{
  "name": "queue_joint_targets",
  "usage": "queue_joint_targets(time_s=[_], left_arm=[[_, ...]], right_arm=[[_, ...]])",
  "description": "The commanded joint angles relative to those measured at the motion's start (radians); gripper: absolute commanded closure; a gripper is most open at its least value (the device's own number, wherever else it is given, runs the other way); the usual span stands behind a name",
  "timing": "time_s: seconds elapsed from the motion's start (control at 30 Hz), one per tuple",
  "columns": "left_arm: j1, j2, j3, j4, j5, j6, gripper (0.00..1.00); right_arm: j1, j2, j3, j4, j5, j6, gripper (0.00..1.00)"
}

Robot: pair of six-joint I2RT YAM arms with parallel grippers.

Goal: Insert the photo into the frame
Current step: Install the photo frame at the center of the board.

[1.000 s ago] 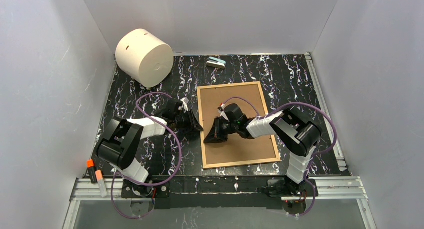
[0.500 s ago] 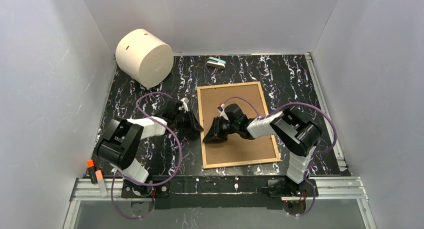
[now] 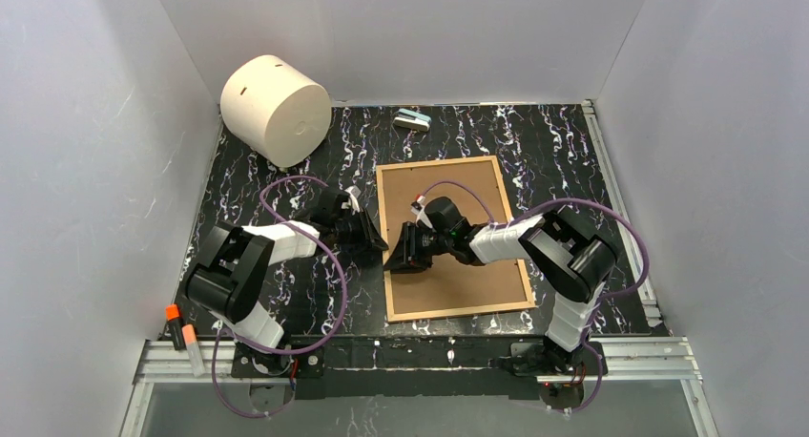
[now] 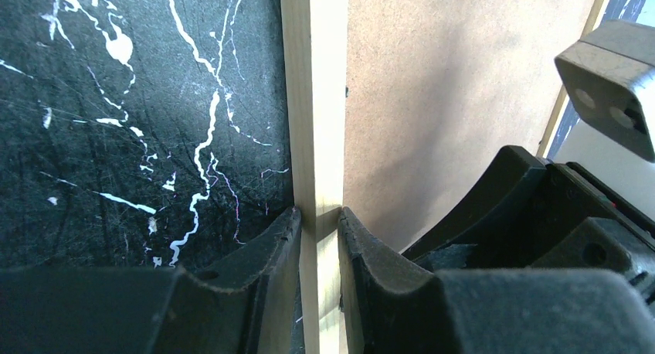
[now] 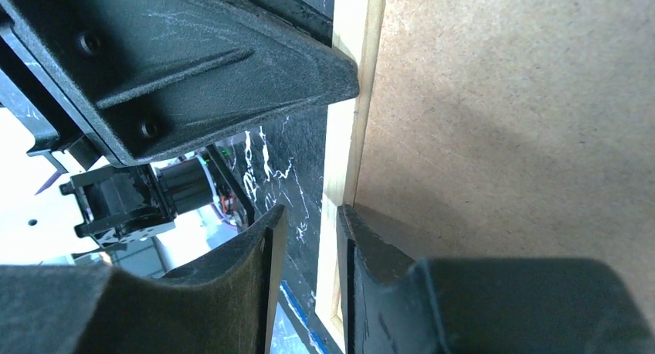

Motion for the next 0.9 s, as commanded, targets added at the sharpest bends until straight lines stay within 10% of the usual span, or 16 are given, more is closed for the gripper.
queue_joint_targets(time_s=[0.0,0.67,0.87], left_arm=[[-0.034,0.119,-0.058,-0.221,-0.166,0.048,0.76],[-0.034,0.151,-0.034,-0.253,-0.197,0.069,0.77],[-0.034,0.154,-0.032,-0.252,-0.191,0.079,0.77]], right_arm=[[0.045,0.07,-0.05,-0.303,0.217,-0.146,0.59],[0.037,-0.042,-0.106,-0.278,0.197,-0.175,0.6],[0.002,-0.131,-0.133,-0.063,0.045,-0.092,0.81]])
